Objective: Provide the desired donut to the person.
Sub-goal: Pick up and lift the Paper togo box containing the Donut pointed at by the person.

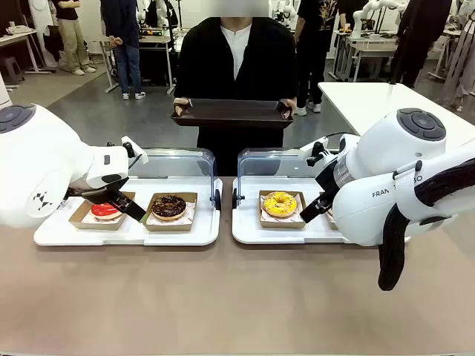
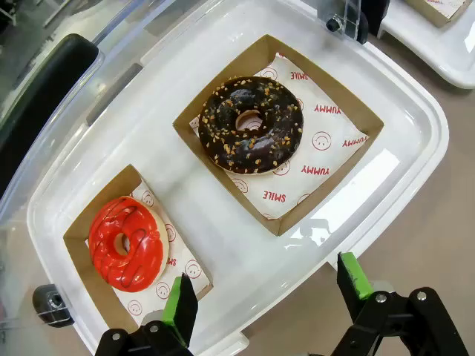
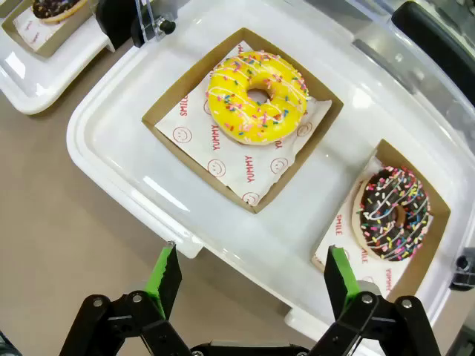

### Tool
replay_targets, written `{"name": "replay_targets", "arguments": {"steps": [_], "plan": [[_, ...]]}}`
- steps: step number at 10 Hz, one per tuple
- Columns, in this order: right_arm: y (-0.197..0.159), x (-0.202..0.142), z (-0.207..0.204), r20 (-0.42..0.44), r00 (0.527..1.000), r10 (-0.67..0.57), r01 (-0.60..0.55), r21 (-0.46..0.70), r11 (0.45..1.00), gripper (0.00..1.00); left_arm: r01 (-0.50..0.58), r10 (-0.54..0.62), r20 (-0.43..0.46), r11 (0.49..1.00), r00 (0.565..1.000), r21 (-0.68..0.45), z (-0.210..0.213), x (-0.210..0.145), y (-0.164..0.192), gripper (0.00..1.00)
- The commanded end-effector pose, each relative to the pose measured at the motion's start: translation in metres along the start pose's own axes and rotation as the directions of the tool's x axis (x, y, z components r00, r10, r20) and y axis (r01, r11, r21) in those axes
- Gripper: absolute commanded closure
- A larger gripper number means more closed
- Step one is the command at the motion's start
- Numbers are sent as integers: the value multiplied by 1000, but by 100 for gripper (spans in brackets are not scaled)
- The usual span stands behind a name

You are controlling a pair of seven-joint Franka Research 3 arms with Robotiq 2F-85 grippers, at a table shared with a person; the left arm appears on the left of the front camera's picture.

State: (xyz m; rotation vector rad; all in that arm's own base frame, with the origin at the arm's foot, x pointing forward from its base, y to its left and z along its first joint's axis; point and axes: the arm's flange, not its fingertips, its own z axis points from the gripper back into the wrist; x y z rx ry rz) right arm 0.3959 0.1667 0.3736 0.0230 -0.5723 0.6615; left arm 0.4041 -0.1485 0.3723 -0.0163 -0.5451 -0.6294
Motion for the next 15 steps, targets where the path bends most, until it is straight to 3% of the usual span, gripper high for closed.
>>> {"name": "replay_targets", "arguments": {"steps": [1,15], "plan": [[0,0,0,0,1000,0,0,0,1000,0,0,0,0,1000,1000,0,0,0,0,0],[0,0,0,0,1000,-1,1,0,1000,0,0,0,0,1000,1000,0,0,0,0,0]]}}
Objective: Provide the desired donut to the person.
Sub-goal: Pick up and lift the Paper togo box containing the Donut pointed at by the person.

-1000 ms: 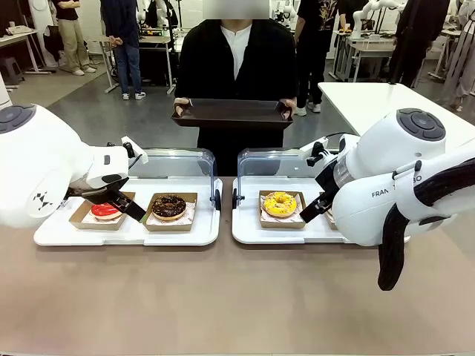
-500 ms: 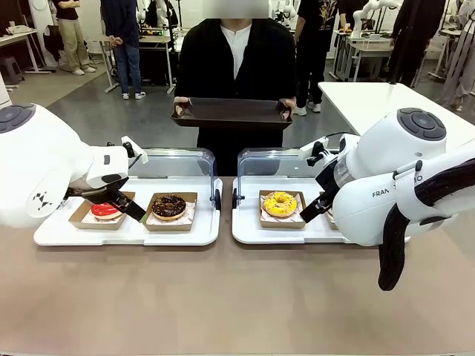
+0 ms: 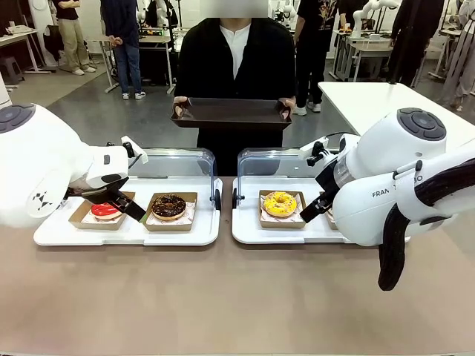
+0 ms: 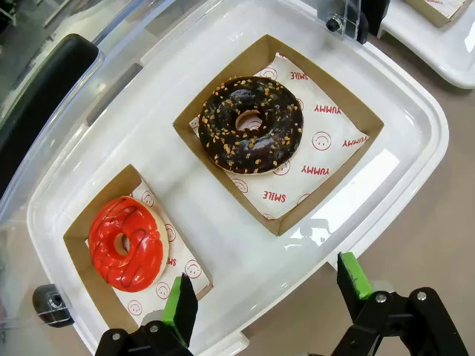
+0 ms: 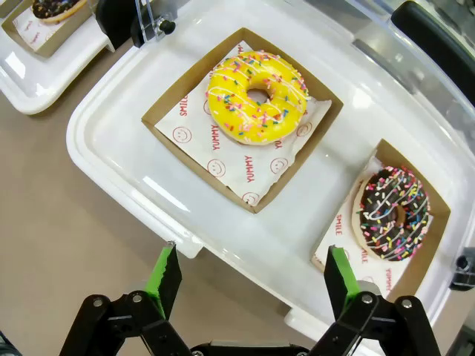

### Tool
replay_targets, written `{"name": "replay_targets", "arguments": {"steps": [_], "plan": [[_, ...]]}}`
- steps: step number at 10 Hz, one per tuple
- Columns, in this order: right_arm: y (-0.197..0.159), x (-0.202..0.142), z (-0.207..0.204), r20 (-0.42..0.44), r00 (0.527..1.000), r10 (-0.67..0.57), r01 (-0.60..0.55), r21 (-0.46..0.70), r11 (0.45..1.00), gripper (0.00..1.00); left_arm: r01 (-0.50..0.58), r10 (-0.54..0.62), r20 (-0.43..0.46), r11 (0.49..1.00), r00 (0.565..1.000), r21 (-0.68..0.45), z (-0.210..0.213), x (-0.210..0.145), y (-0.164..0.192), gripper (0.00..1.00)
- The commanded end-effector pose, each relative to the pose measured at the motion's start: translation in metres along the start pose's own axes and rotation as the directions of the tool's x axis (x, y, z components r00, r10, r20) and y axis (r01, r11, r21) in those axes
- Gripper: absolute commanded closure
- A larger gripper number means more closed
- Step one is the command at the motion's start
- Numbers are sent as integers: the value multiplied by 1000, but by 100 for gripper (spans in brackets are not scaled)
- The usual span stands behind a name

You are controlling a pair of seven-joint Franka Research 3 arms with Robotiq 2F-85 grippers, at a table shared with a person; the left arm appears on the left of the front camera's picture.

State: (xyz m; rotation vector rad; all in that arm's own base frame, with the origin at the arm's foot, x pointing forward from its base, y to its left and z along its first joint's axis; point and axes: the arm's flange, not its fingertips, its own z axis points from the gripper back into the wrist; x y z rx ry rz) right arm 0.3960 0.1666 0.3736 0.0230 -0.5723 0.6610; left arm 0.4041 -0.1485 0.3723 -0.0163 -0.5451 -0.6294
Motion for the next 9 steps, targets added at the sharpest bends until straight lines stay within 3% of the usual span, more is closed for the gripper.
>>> {"name": "replay_targets", "arguments": {"steps": [1,5,9], "plan": [[-4,-3,30,28,999,21,-20,-46,999,0,17,-16,-12,1000,1000,11,23,-3,1,0],[-19,-15,155,74,997,38,-29,-121,992,0,95,-97,-26,993,995,-77,135,0,15,0],[-19,-24,233,80,995,55,-40,-176,984,0,78,-80,37,996,996,45,217,1,17,0]]}}
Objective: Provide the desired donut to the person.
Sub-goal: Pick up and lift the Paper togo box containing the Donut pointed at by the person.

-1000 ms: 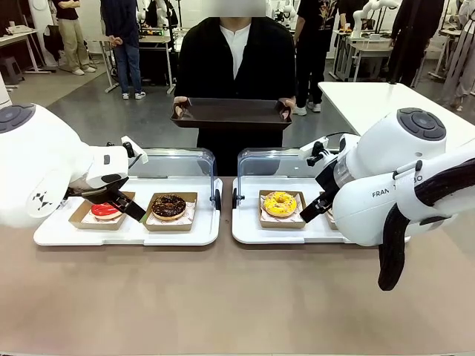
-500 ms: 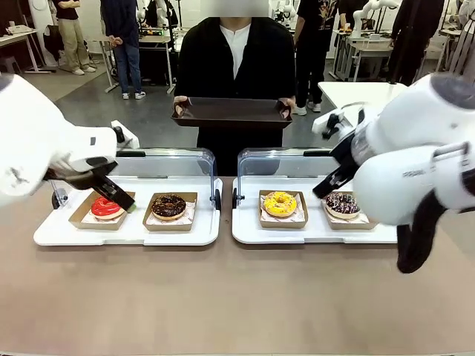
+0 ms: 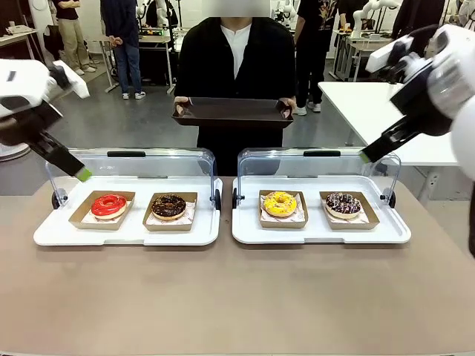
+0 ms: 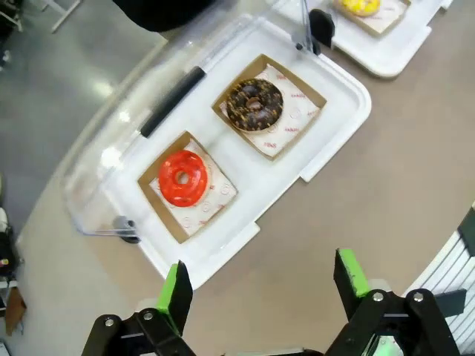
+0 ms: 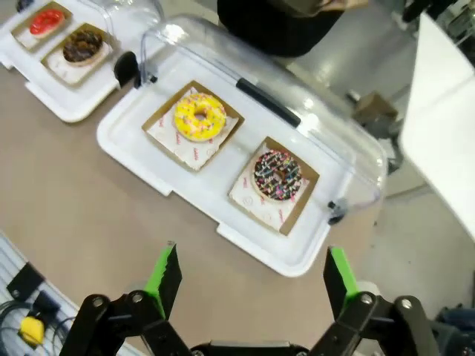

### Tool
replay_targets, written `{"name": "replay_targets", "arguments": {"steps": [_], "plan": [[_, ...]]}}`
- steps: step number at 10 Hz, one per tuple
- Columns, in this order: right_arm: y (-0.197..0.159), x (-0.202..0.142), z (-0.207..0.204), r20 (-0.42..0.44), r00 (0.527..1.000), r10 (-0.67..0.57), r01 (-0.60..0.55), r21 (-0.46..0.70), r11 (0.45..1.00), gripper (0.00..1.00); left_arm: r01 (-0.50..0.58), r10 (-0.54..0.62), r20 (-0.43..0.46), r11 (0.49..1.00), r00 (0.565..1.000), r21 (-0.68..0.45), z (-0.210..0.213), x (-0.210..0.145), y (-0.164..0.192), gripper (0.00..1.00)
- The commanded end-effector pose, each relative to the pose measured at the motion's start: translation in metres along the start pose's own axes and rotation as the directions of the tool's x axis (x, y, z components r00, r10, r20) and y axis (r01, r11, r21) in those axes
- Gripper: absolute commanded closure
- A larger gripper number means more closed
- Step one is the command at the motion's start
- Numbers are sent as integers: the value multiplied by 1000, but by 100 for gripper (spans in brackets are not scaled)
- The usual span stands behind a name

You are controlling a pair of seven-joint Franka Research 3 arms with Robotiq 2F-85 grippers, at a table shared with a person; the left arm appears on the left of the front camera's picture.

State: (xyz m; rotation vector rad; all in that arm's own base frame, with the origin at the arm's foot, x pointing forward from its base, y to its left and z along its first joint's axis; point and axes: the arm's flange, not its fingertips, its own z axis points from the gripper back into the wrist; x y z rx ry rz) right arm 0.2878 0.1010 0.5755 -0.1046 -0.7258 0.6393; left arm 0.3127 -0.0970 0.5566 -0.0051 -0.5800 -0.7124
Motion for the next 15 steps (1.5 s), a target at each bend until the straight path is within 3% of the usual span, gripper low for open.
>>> {"name": "replay_targets", "arguments": {"steps": [1,2,3,7,8,9,11,13,15], "plan": [[-1,-20,-4,-40,999,11,-11,4,1000,0,-10,9,14,998,1000,64,13,4,-2,0],[-2,-21,-11,-51,999,12,-11,20,1000,0,-15,13,25,996,1000,88,12,6,-3,0],[-1,-5,9,-9,1000,-6,6,1,1000,0,-1,0,27,1000,1000,22,15,3,1,0],[-2,-7,9,-19,1000,-10,10,7,1000,0,-2,1,31,999,1000,33,17,5,0,0],[-22,-3,12,9,997,-78,74,205,976,0,-2,10,66,993,998,-120,22,6,16,0],[-48,-5,13,-20,989,-149,145,387,911,0,-4,31,99,966,995,-260,28,5,32,0],[-97,-18,7,-35,982,-186,161,672,723,0,68,24,164,847,986,-528,32,-4,57,0],[-137,-36,0,23,987,-158,80,785,614,0,148,7,226,737,974,-659,33,-16,82,0],[-160,-55,-12,119,986,-120,-27,814,580,0,201,5,285,697,959,-688,23,-32,104,0]]}}
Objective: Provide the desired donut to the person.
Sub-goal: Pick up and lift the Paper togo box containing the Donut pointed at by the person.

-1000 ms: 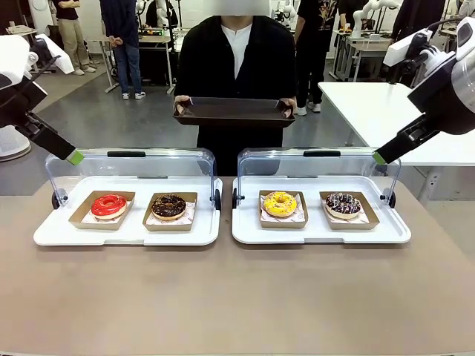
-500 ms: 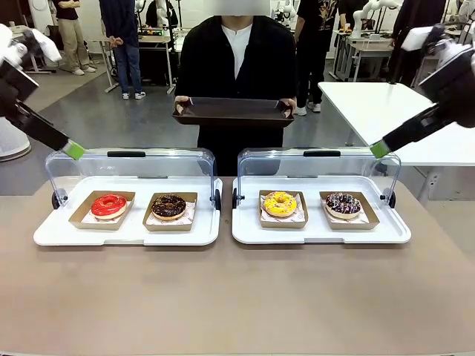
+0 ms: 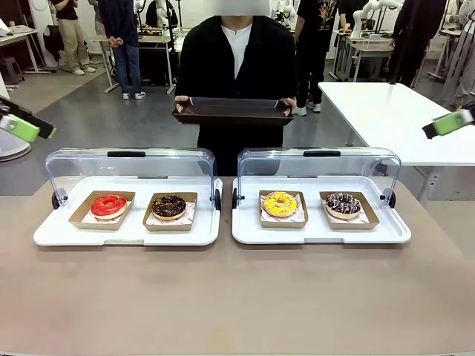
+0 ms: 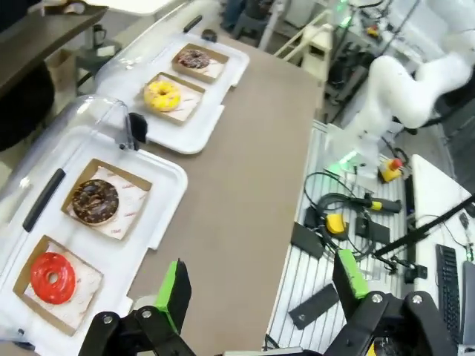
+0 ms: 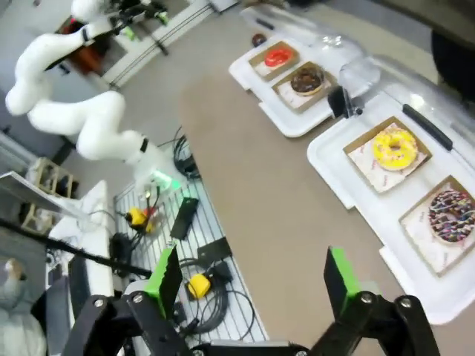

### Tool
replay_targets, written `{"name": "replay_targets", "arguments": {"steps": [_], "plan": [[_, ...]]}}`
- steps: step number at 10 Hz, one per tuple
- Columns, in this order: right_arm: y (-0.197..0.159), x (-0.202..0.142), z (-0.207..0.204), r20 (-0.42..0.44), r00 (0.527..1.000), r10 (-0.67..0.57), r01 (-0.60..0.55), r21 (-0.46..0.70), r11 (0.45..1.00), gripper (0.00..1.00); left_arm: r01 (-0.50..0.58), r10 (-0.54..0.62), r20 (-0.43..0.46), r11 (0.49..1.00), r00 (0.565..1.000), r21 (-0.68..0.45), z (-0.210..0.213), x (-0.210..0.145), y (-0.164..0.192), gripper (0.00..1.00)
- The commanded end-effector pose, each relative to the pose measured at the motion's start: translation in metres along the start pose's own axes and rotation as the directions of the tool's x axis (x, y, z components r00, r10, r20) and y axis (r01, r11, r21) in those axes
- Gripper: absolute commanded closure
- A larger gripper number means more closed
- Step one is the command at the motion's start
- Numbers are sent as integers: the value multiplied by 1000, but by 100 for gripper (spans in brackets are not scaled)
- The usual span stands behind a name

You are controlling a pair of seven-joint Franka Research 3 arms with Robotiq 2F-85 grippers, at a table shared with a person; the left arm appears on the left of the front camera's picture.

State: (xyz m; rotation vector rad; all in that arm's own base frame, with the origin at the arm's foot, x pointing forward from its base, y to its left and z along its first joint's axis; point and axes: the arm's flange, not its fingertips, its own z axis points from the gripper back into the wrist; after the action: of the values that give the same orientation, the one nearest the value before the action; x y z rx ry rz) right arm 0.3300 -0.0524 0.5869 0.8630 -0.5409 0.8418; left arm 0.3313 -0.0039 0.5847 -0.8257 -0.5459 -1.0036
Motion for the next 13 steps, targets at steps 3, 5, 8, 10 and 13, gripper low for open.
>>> {"name": "replay_targets", "arguments": {"steps": [3,5,8,10,13], "plan": [[-53,-25,17,45,992,120,-123,83,989,0,60,-51,83,993,995,-98,27,-41,41,0],[-60,-38,25,107,983,150,-155,40,987,0,118,-108,113,990,988,-81,47,-55,40,0],[-58,-46,37,183,959,217,-217,-22,976,0,158,-151,126,986,981,-49,64,-68,35,0],[-55,-49,41,194,951,242,-249,13,968,0,183,-178,130,983,975,-27,73,-76,32,0],[-54,-53,42,194,946,259,-269,27,963,0,208,-209,159,978,965,26,81,-88,30,0]]}}
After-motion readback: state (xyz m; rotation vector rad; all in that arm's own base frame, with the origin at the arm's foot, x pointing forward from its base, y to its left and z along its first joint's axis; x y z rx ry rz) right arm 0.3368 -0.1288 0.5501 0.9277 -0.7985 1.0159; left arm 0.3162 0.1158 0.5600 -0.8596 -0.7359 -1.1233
